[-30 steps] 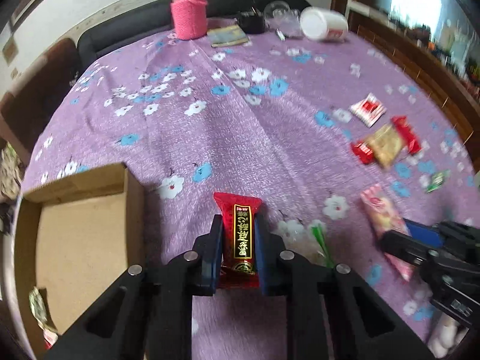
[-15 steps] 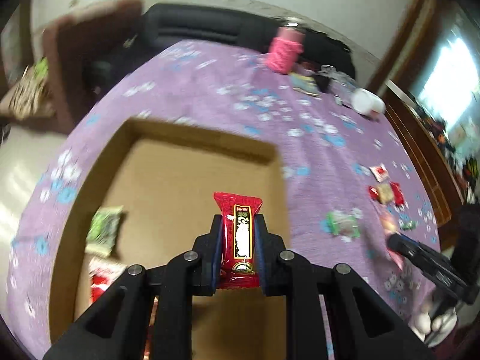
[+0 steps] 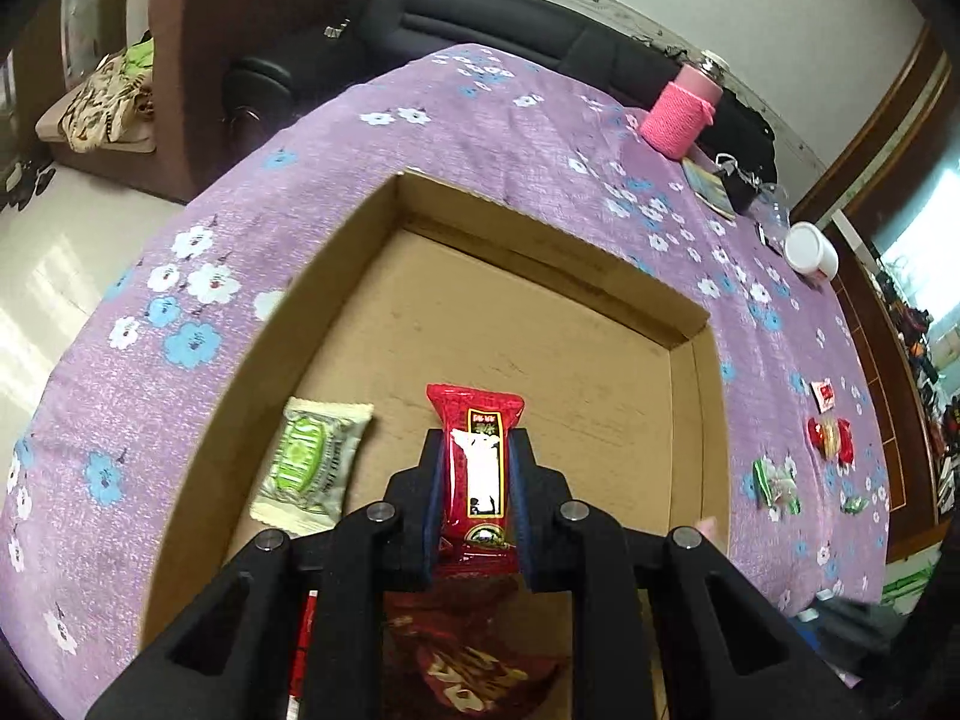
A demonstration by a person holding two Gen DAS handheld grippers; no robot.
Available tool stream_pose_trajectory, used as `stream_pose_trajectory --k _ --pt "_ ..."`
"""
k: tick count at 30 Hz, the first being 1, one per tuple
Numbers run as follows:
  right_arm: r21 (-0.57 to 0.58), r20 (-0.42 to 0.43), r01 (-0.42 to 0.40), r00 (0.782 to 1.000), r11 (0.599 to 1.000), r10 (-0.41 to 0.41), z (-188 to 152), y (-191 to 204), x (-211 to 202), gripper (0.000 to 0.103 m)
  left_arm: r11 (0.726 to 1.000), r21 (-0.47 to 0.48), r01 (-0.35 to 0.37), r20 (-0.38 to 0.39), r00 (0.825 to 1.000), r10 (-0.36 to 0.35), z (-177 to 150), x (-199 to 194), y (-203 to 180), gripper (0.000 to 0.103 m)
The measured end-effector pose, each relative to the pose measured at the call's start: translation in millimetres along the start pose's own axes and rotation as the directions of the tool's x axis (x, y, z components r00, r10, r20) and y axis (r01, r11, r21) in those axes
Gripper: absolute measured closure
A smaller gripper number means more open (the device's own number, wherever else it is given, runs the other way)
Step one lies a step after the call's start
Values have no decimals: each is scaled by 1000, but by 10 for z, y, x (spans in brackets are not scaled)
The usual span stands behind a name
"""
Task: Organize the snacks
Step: 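Carry both packets over the tray and open both tools to drop them, then move both tools back to the snacks and grasp the yellow cake bar with the right tool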
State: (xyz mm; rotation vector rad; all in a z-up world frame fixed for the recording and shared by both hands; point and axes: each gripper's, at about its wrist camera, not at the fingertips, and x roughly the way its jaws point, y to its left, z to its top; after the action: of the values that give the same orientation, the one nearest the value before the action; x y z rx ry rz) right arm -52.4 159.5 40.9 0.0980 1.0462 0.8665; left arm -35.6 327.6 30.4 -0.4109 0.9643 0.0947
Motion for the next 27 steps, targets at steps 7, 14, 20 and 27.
stream_pose_trajectory --k 7,14,20,27 --pt "-4 -44 16 999 1000 -17 1 113 342 72 998 -55 38 35 999 -36 -23 -180 144 69" --pt "17 28 2 1000 1000 -3 -10 -25 32 65 994 -71 87 127 989 -77 -73 -581 56 43" --pt "103 138 44 989 994 -58 -94 -472 -488 60 994 -39 105 156 983 -97 -177 -816 -352 19" --pt "212 231 161 950 964 -209 -271 -977 -1022 60 962 -3 273 211 941 -266 -392 -983 -852 17"
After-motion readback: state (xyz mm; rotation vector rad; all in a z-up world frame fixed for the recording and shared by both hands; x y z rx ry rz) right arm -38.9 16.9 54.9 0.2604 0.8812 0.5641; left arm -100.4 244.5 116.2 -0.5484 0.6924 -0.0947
